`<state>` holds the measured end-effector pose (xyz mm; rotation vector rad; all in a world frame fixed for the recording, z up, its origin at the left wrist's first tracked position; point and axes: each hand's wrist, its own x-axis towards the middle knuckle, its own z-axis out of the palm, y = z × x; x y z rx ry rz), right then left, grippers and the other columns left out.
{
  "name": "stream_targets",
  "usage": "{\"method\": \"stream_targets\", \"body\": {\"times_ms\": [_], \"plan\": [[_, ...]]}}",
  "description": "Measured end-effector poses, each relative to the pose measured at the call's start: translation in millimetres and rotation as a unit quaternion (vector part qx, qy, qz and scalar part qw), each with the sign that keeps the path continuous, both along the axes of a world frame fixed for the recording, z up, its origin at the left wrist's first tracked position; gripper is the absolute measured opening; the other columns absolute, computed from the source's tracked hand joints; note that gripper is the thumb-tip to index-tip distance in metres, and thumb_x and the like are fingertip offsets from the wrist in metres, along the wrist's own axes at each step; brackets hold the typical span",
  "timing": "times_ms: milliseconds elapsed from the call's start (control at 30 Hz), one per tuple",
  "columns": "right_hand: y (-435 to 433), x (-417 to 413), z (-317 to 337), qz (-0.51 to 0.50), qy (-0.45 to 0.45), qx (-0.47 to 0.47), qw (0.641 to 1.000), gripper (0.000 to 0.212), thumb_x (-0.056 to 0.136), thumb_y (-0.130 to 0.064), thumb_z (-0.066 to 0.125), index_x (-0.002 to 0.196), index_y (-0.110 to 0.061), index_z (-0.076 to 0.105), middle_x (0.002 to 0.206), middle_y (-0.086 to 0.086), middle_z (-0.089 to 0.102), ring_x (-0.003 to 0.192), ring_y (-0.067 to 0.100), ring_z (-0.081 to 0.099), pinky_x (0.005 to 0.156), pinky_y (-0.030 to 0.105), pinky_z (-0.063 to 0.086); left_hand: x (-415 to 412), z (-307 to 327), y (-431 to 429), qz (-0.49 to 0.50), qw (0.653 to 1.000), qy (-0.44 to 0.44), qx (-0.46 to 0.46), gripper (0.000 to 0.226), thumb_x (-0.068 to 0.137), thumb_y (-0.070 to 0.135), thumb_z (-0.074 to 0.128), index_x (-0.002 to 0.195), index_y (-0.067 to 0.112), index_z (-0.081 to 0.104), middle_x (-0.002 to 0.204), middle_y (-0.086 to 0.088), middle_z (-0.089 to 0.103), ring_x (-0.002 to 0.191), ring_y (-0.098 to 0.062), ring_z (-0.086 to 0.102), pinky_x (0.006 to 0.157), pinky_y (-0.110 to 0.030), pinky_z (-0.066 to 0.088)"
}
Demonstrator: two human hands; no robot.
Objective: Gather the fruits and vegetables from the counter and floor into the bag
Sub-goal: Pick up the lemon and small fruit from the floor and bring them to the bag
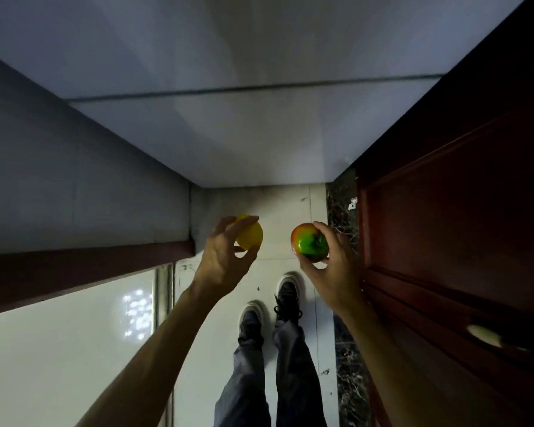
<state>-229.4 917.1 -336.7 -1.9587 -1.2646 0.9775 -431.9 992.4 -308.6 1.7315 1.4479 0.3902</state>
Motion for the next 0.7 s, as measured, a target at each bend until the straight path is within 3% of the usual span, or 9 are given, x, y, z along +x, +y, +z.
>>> {"method": "stream_targets", "body": {"times_ms": [67, 167, 333, 500, 567, 700], "plan": [[1, 3, 39, -0.009, 0.014, 0.010, 1.000, 0.067, 0.076, -0.020, 0.076, 0.135, -0.026, 0.046, 0.125, 0.003, 0.045, 0.111, 0.019, 0.049, 0.086, 0.043, 0.054, -1, 38, -1, -0.004, 1.000, -0.007, 0.021, 0.052, 0.077, 0.010, 0.077, 0.124, 0.019, 0.059, 0.126, -0.012, 0.052, 0.099, -0.025, 0.059, 0.073, -0.022, 0.057], [2, 4, 88, -0.015, 0.013, 0.039, 0.999, 0.066, 0.076, -0.020, 0.075, 0.135, -0.026, 0.046, 0.126, 0.003, 0.045, 0.112, 0.019, 0.049, 0.084, 0.044, 0.054, -2, 85, -1, -0.018, 0.999, -0.007, 0.051, 0.052, 0.076, 0.011, 0.078, 0.124, 0.017, 0.059, 0.126, -0.012, 0.051, 0.096, -0.024, 0.059, 0.068, -0.007, 0.049], [-16, 2, 157, -0.038, -0.012, 0.075, 0.996, 0.065, 0.077, -0.026, 0.072, 0.135, -0.028, 0.045, 0.123, 0.001, 0.044, 0.110, 0.020, 0.050, 0.085, 0.045, 0.054, -2, 148, -5, -0.045, 0.994, -0.021, 0.093, 0.053, 0.075, 0.009, 0.078, 0.124, 0.013, 0.060, 0.123, -0.014, 0.054, 0.093, -0.019, 0.057, 0.065, 0.000, 0.044], [-50, 4, 217, -0.122, -0.027, 0.100, 0.987, 0.067, 0.078, -0.017, 0.076, 0.137, -0.023, 0.045, 0.119, -0.004, 0.041, 0.111, 0.020, 0.051, 0.087, 0.036, 0.054, 1, 191, -9, -0.112, 0.985, -0.061, 0.114, 0.052, 0.076, 0.015, 0.076, 0.125, 0.015, 0.059, 0.122, -0.012, 0.055, 0.096, -0.026, 0.062, 0.077, -0.019, 0.053], [-67, 4, 235, -0.153, -0.043, 0.121, 0.980, 0.068, 0.077, -0.015, 0.077, 0.137, -0.023, 0.045, 0.119, -0.003, 0.042, 0.112, 0.019, 0.050, 0.088, 0.043, 0.053, 3, 207, -11, -0.139, 0.980, -0.080, 0.118, 0.053, 0.077, 0.016, 0.075, 0.127, 0.018, 0.058, 0.124, -0.011, 0.054, 0.100, -0.026, 0.062, 0.081, -0.026, 0.055], [-110, 1, 273, -0.231, -0.060, 0.137, 0.961, 0.068, 0.077, -0.013, 0.077, 0.137, -0.024, 0.046, 0.125, 0.003, 0.044, 0.109, 0.008, 0.049, 0.091, 0.040, 0.053, 16, 242, -22, -0.203, 0.964, -0.122, 0.123, 0.054, 0.078, 0.011, 0.074, 0.128, 0.019, 0.057, 0.125, -0.007, 0.051, 0.103, -0.021, 0.060, 0.081, -0.027, 0.057]]}}
